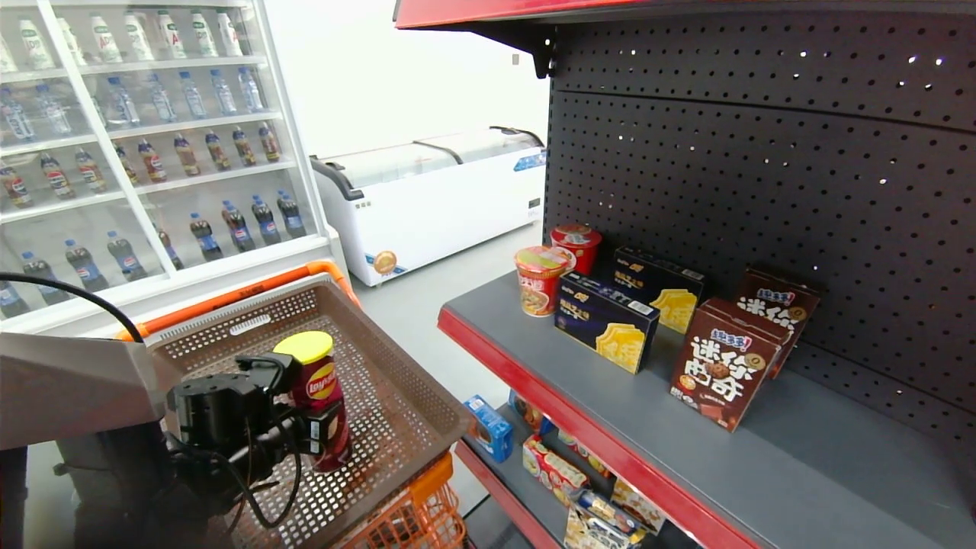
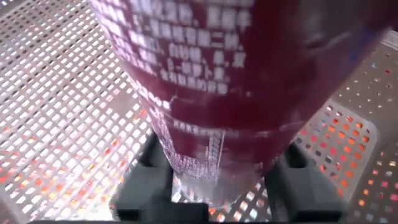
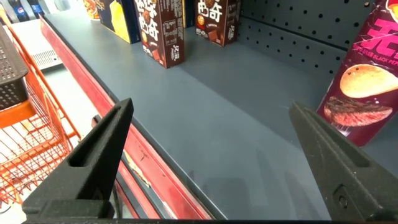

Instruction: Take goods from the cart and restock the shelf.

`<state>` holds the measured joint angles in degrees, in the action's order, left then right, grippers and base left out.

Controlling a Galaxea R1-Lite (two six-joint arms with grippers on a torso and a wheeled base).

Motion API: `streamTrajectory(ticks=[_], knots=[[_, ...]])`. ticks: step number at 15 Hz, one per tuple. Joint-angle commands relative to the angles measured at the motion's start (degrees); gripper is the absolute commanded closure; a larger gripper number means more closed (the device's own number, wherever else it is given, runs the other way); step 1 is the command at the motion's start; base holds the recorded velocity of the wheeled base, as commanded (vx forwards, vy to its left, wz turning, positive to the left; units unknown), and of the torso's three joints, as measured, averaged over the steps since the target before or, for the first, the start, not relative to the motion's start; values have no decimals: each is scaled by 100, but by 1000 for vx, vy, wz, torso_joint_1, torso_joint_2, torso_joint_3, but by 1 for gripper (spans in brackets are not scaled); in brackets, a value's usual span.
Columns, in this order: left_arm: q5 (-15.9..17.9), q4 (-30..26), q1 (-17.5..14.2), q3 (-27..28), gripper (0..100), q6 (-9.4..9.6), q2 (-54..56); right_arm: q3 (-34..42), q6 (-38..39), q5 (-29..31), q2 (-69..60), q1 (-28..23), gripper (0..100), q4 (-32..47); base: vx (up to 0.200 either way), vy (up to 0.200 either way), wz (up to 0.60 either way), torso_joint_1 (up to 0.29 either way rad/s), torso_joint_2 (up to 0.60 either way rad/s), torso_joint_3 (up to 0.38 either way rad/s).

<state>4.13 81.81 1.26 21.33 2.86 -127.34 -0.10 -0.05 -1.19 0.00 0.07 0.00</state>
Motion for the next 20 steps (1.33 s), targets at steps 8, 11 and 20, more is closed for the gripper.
streamTrajectory(ticks=[8,11,20], knots=[[299,-4516,-293,442,100,-348,4332,1,-4,-4,0,1,0,0,0,0,0,0,0,0],[422,-6028,-11,2,100,-453,6186,1,-4,-4,0,1,0,0,0,0,0,0,0,0],[158,-6485,402,-1281,100,-207,9975,1,-4,-4,0,1,0,0,0,0,0,0,0,0]])
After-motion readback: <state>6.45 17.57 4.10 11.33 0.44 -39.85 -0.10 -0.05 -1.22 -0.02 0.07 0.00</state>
